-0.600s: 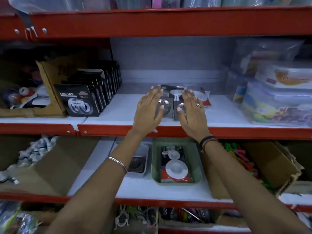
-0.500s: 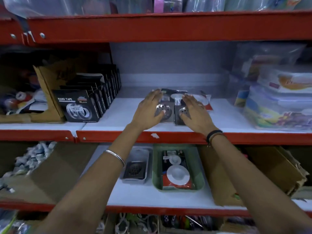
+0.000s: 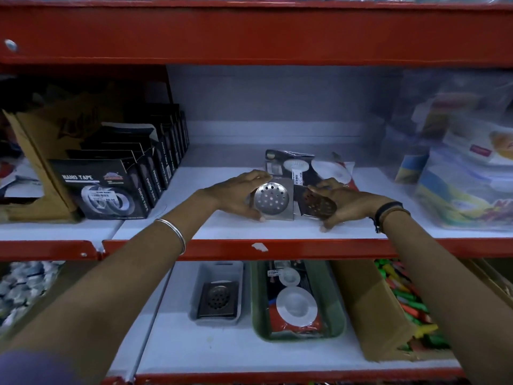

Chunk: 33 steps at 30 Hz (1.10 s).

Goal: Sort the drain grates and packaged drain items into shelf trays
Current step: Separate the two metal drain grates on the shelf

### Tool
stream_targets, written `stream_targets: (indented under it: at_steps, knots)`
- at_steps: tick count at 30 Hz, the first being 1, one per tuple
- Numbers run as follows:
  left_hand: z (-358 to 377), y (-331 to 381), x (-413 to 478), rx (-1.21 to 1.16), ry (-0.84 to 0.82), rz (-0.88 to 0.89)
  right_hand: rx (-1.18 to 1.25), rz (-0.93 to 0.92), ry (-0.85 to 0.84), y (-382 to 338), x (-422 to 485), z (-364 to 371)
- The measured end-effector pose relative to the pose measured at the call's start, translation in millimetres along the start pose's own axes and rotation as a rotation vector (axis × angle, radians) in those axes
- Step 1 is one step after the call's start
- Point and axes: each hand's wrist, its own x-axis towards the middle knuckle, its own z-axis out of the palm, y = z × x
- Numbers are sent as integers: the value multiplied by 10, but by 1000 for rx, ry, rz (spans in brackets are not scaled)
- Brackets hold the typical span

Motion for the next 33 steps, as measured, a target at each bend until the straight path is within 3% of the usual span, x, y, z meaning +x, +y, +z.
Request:
stream_targets:
  at_steps: [8,15,21,26,33]
  knots:
    - [35,-23,17,47,38,81,53,-73,100,52,19,20]
    - [13,-7,22,16,-15,36,58,-38,50,88,94,72]
    - [-67,46,-1,-31,92,32,99,-67,63,85,83,31]
    - [-257,-332,-253,-231,162,-145,111,-12,105,107,51,68]
    - [-143,-771,-305,-322,15,-346,60,-44,179,21,-50,12]
